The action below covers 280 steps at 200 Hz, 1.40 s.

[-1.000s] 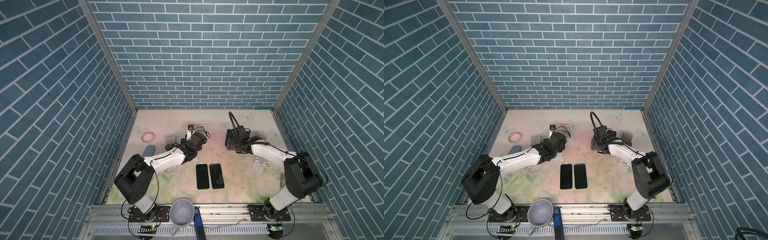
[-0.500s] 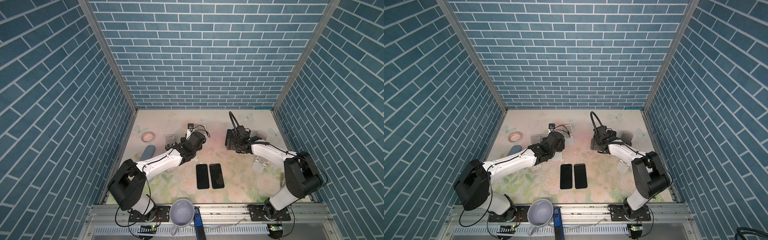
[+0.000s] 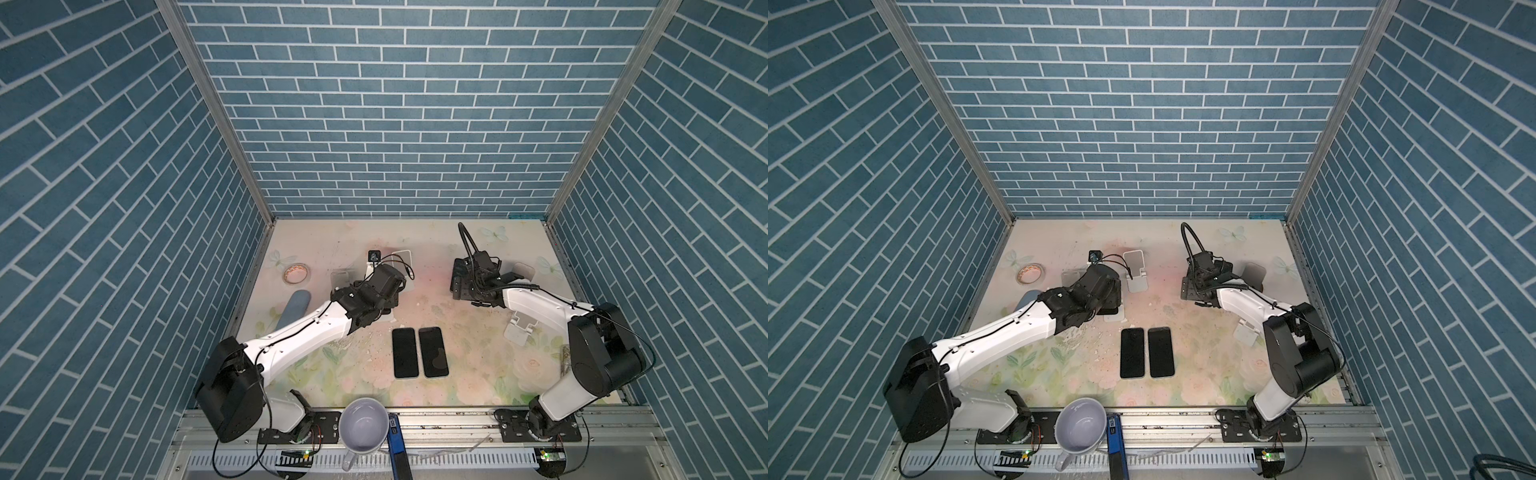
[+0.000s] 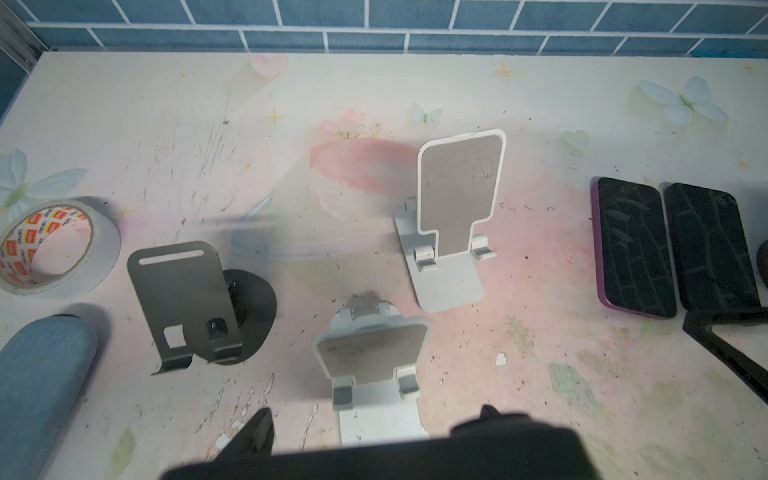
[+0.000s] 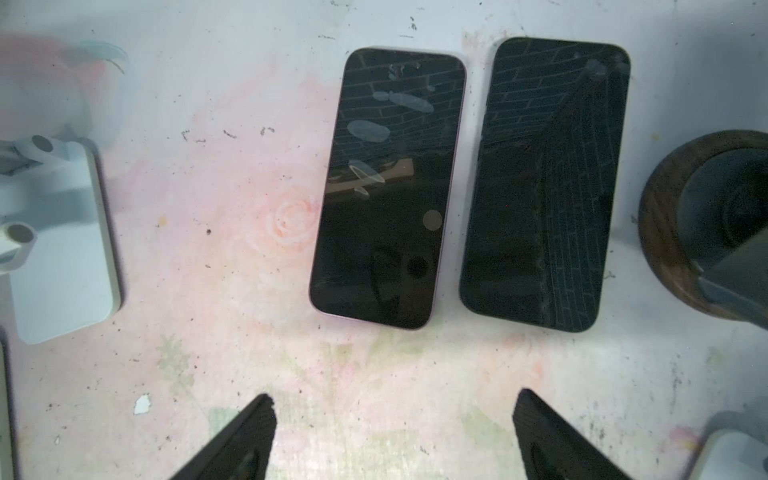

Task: Remove the phone from the phone stand

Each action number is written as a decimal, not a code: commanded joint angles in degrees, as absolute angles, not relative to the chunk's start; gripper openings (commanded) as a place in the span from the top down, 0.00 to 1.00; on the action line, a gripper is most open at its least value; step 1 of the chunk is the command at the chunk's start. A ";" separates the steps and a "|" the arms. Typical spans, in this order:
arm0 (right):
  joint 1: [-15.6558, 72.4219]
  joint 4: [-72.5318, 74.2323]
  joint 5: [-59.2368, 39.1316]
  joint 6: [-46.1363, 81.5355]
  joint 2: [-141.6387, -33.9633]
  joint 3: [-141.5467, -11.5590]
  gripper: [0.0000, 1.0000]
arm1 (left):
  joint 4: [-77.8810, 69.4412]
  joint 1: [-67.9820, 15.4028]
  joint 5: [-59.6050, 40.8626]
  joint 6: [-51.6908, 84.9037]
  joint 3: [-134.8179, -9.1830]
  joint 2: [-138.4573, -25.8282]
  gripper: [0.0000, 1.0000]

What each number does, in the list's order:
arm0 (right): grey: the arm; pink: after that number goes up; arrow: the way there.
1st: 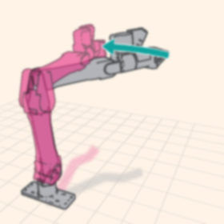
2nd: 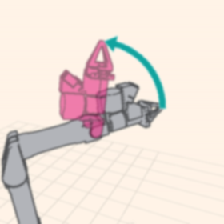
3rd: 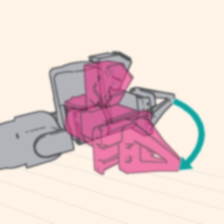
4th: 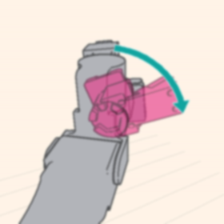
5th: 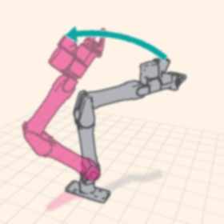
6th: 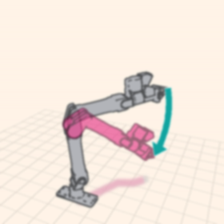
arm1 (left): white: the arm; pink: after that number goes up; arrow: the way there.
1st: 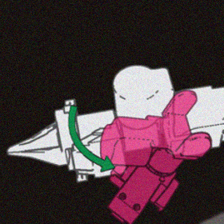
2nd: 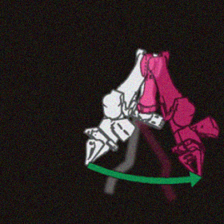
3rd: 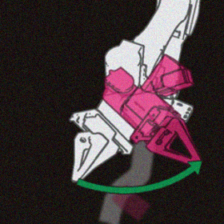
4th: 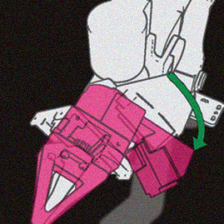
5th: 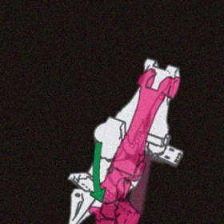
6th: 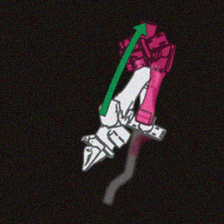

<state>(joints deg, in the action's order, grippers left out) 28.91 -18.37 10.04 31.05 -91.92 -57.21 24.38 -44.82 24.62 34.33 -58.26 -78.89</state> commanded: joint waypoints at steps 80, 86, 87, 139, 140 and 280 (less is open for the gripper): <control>28.67 -17.74 8.70 32.26 -92.90 -56.78 0.09 | 31.29 -46.99 20.06 44.69 -53.45 -73.93 0.45; 28.65 -17.75 8.66 32.26 -92.90 -56.86 0.09 | 31.31 -47.23 20.00 45.16 -53.07 -73.92 0.45; 28.65 -17.75 8.64 32.26 -92.90 -56.86 0.09 | 31.30 -47.26 19.97 45.26 -53.04 -73.92 0.45; 28.65 -17.88 8.71 32.34 -92.40 -56.76 0.09 | 32.47 -48.56 18.67 47.87 -50.89 -74.39 0.45; 28.65 -17.86 8.70 32.34 -92.38 -56.77 0.09 | 32.50 -48.58 18.61 47.97 -50.80 -74.37 0.45; 28.61 -17.52 9.04 32.43 -90.53 -55.63 0.09 | 33.49 -50.19 12.70 51.14 -45.02 -77.12 0.45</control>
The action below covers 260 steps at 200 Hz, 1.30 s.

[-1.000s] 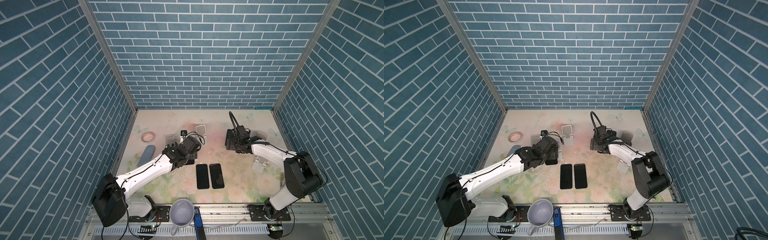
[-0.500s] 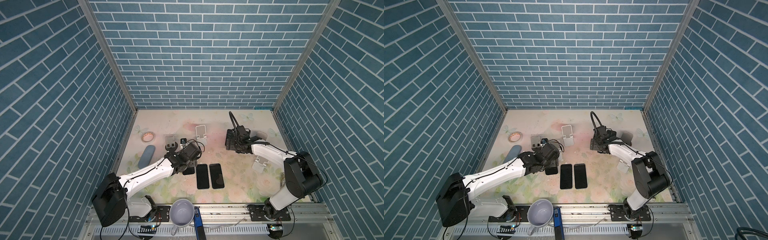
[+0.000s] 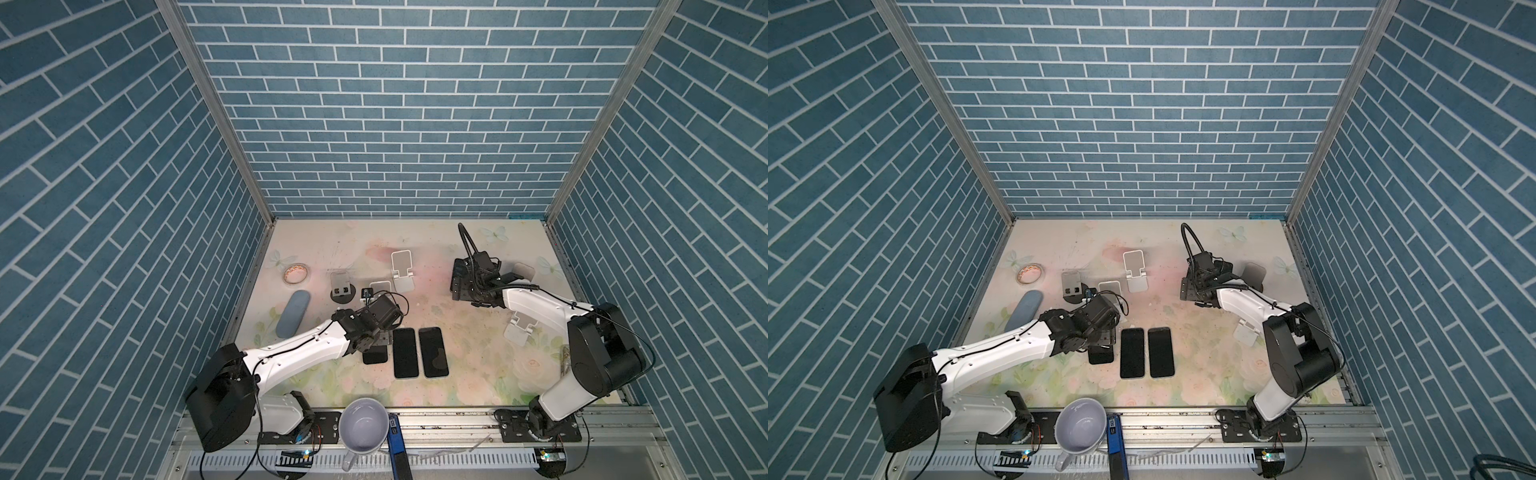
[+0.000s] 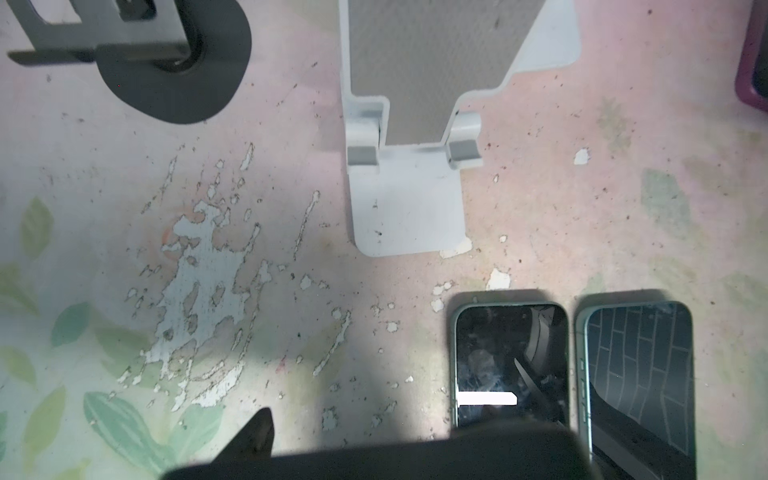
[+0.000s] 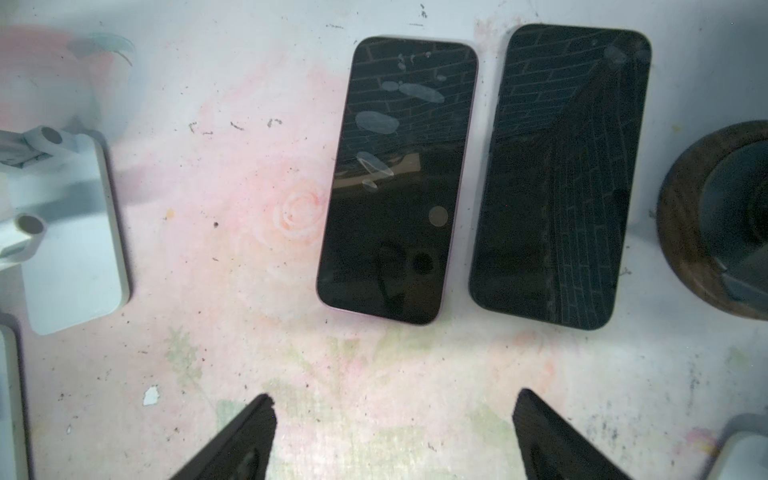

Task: Remove the phone from the phone stand
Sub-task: 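Lower the held phone flat beside the teal-edged phones and open the left gripper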

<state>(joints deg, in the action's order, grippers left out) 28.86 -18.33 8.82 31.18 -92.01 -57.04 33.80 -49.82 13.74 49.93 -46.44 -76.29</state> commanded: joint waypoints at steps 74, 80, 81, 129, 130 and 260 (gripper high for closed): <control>28.61 -17.34 9.13 32.67 -90.79 -55.48 0.09 | 30.21 -50.19 9.43 52.44 -42.57 -80.75 0.45; 28.56 -17.30 9.14 32.69 -90.79 -55.42 0.09 | 29.87 -50.19 9.33 52.51 -42.38 -81.09 0.45; 28.61 -17.31 9.14 32.70 -90.79 -55.39 0.09 | 29.83 -50.19 9.32 52.54 -42.33 -81.11 0.45; 28.65 -17.20 9.44 32.68 -90.62 -54.60 0.09 | 29.71 -50.10 8.21 51.98 -42.34 -84.21 0.45; 28.65 -17.17 9.47 32.69 -90.62 -54.59 0.09 | 29.71 -50.10 8.19 51.96 -42.35 -84.29 0.45; 28.61 -16.61 9.58 32.83 -90.53 -53.78 0.09 | 27.95 -49.22 4.88 51.29 -42.45 -89.98 0.41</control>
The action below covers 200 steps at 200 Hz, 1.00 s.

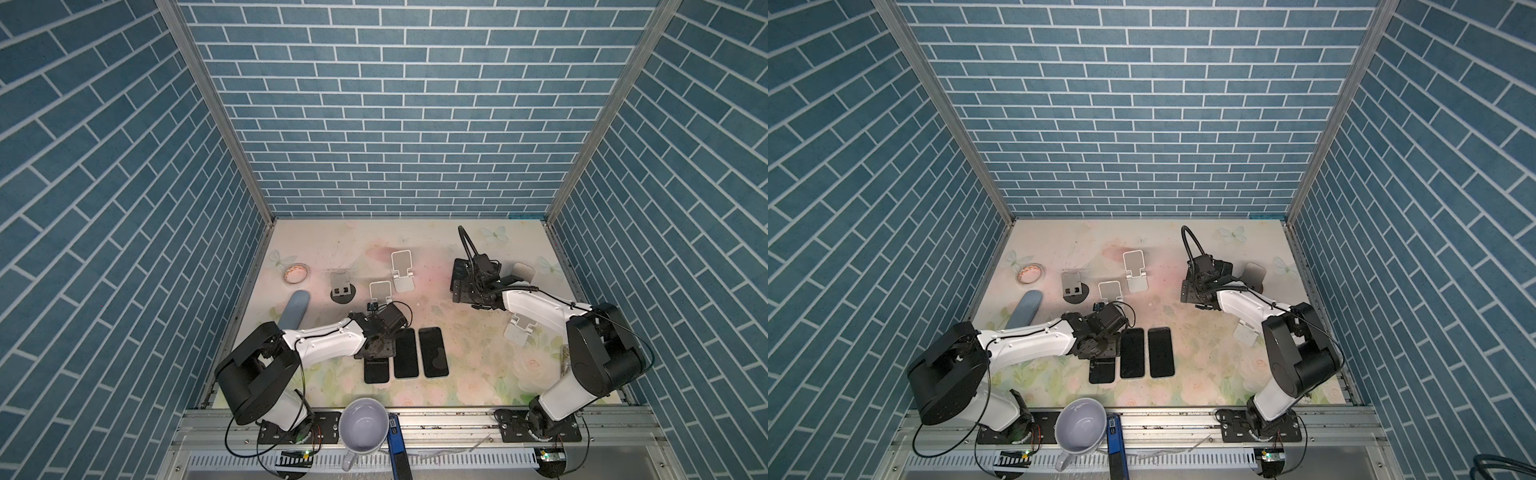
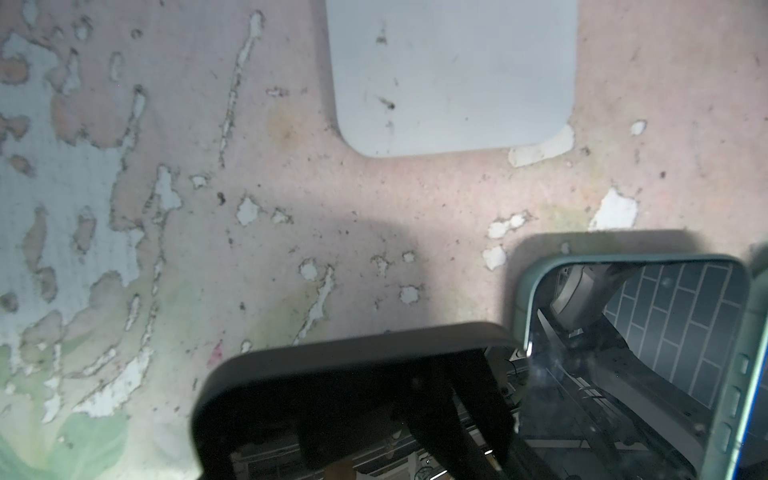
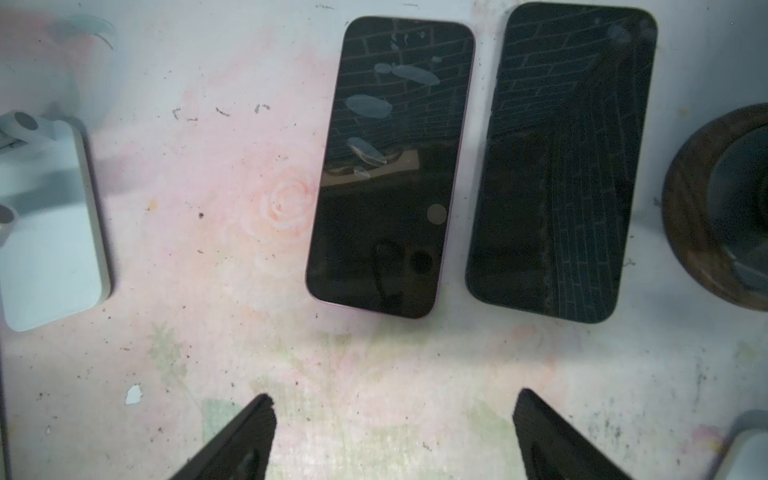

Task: Remove the phone from the phone stand
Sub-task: 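Lower the held phone flat beside the teal-edged phones and open the left gripper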

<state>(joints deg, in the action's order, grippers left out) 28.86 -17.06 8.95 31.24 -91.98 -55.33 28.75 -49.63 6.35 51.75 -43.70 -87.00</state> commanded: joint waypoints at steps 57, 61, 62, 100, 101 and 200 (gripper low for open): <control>28.63 -16.65 9.58 32.84 -90.53 -53.96 0.09 | 27.95 -48.96 4.75 51.19 -42.63 -90.49 0.31; 28.65 -16.70 9.48 32.83 -90.53 -53.96 0.09 | 27.95 -48.96 4.66 51.23 -42.63 -90.53 0.30; 28.65 -16.70 9.44 32.80 -90.53 -53.96 0.09 | 27.95 -48.96 4.66 51.19 -42.63 -90.57 0.30; 28.64 -17.07 9.66 32.71 -90.18 -53.87 0.09 | 27.77 -48.96 4.48 51.06 -42.71 -90.83 0.26; 28.65 -17.06 9.66 32.70 -90.18 -53.88 0.09 | 27.77 -48.96 4.48 51.11 -42.71 -90.86 0.26; 28.64 -17.39 9.49 32.61 -90.03 -54.32 0.09 | 28.39 -48.87 5.10 51.42 -42.36 -89.96 0.19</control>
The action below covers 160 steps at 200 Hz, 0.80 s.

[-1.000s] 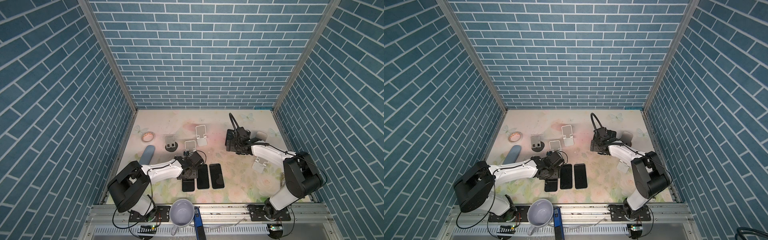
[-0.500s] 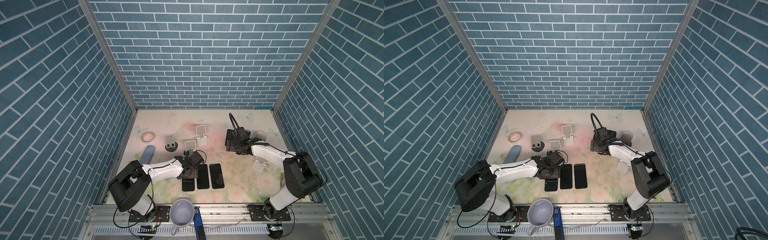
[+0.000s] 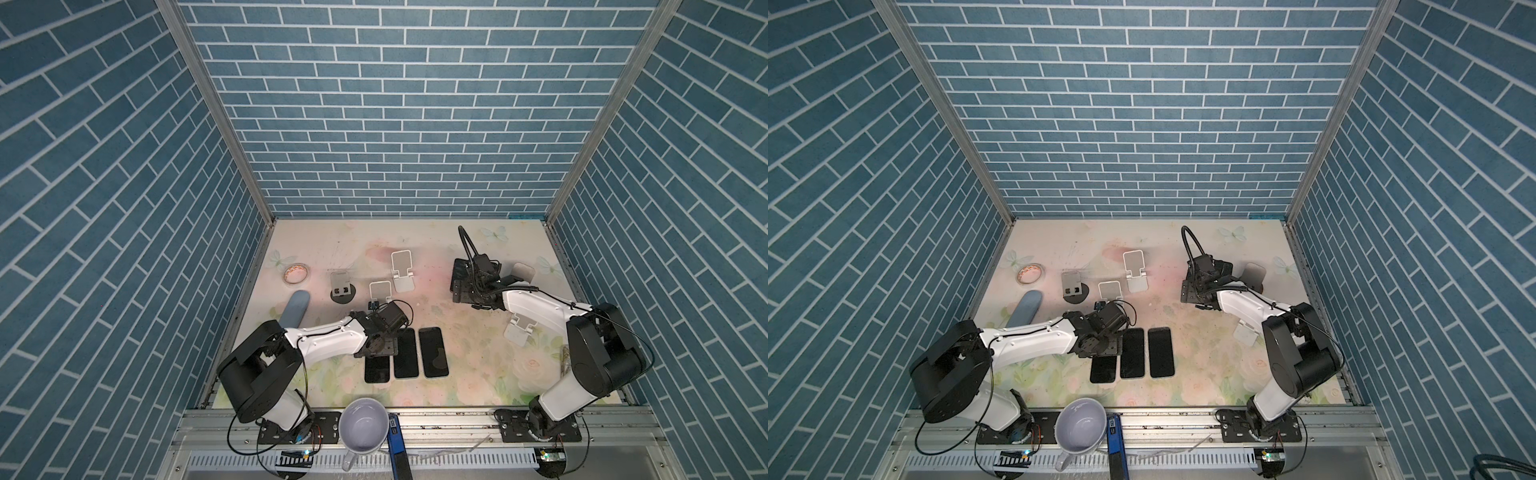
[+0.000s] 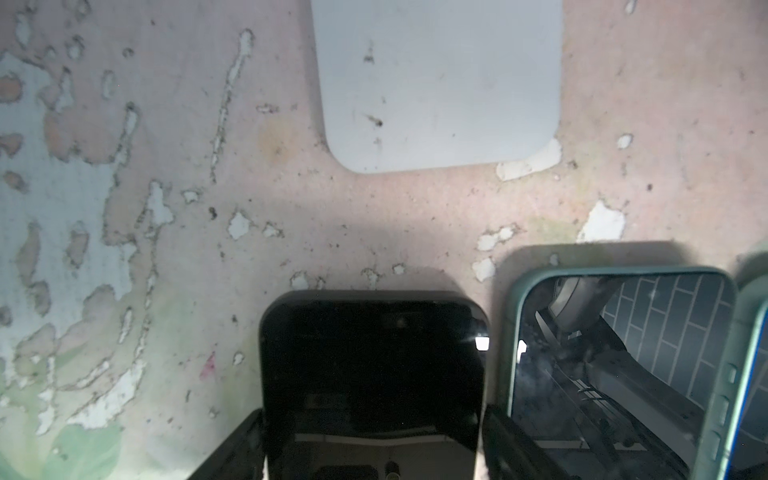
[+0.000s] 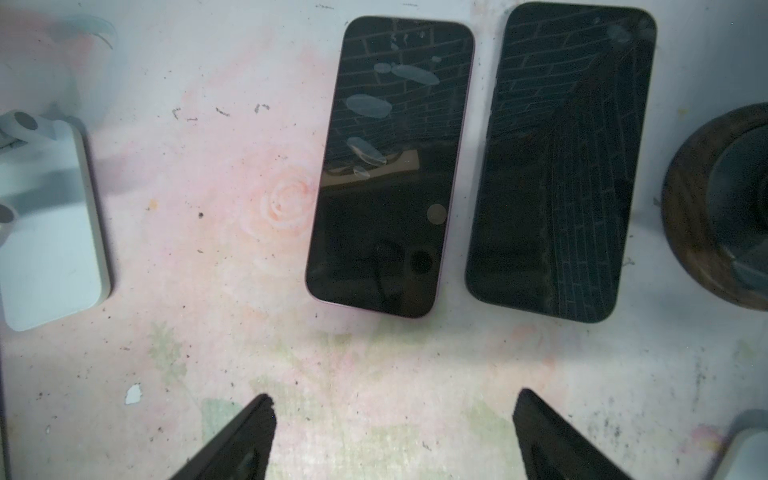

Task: Remove the phone from the phone stand
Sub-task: 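Lower the held phone flat beside the teal-edged phones and open the left gripper, then raise the left gripper away from the row of phones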

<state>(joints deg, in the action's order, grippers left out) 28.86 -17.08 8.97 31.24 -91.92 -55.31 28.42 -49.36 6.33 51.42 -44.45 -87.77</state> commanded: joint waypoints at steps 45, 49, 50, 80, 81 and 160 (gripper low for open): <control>28.66 -17.46 9.58 32.60 -89.74 -54.05 0.09 | 29.14 -48.94 6.33 50.36 -42.88 -88.20 0.16; 28.61 -17.48 9.58 32.61 -89.74 -54.05 0.09 | 29.45 -48.94 6.60 50.12 -43.09 -87.89 0.16; 28.63 -17.44 9.58 32.61 -89.69 -54.05 0.09 | 29.53 -48.95 6.64 50.11 -43.17 -87.80 0.16; 28.65 -17.75 10.01 32.52 -89.48 -54.05 0.09 | 32.08 -48.90 10.12 48.27 -44.78 -84.15 0.13; 28.65 -17.75 10.02 32.47 -89.47 -54.05 0.09 | 32.17 -48.93 10.20 48.22 -44.80 -83.95 0.13; 28.65 -18.45 10.01 32.78 -89.74 -54.97 0.09 | 34.22 -48.96 20.62 44.15 -46.05 -71.29 0.04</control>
<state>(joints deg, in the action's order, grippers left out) 28.86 -17.28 9.21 31.24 -91.24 -55.31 33.28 -49.19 15.81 46.50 -45.74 -75.00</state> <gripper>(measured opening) 0.908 0.944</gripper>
